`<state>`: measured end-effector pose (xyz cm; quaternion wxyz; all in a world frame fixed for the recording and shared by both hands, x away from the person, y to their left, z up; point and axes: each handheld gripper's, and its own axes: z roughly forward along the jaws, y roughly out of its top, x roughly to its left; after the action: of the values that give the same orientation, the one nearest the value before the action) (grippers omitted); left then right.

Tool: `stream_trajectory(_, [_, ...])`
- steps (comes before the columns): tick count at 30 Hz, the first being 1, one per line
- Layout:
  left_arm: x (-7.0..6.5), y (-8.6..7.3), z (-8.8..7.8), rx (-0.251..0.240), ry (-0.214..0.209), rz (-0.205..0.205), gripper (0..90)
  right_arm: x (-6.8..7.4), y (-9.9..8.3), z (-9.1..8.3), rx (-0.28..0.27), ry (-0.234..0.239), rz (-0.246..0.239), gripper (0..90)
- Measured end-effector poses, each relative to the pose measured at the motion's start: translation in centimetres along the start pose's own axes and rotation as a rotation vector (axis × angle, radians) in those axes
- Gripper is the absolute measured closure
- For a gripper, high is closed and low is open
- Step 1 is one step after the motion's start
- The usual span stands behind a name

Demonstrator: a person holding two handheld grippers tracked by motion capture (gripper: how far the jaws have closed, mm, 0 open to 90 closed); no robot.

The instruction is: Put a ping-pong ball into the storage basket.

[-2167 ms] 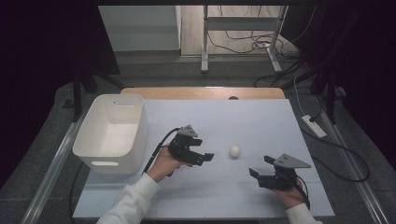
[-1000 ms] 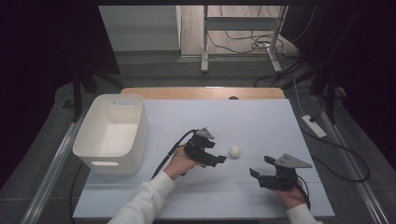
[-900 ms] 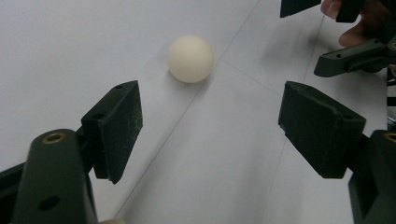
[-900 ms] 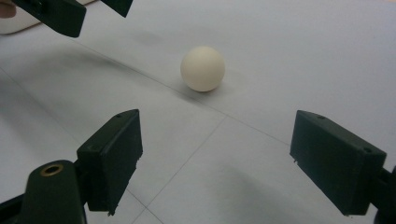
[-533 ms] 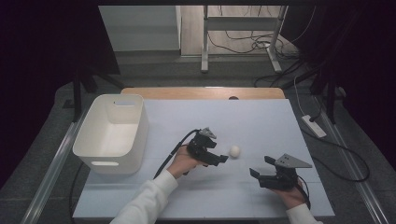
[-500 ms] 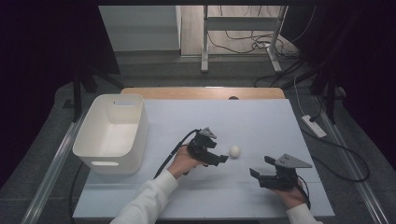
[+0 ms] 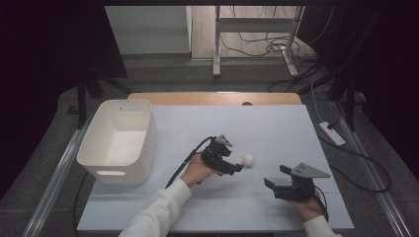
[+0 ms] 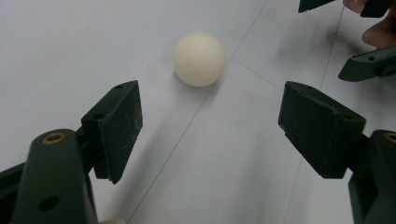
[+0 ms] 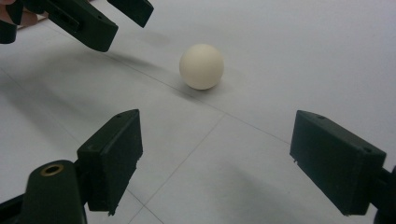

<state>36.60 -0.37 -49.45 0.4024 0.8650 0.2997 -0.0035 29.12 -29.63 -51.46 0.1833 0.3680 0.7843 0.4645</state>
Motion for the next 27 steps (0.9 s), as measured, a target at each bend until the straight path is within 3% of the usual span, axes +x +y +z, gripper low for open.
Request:
stream_trajectory(3, [-0.1, 0.1, 0.3, 0.008, 0.017, 0.015, 22.4, 0.0, 0.0, 0.0, 0.000, -0.002, 0.000, 16.8])
stream_trajectory(27, [-0.1, 1.1, 2.4, 0.028, 0.007, 0.027, 22.4, 0.0, 0.0, 0.0, -0.002, 0.004, 0.004, 16.8])
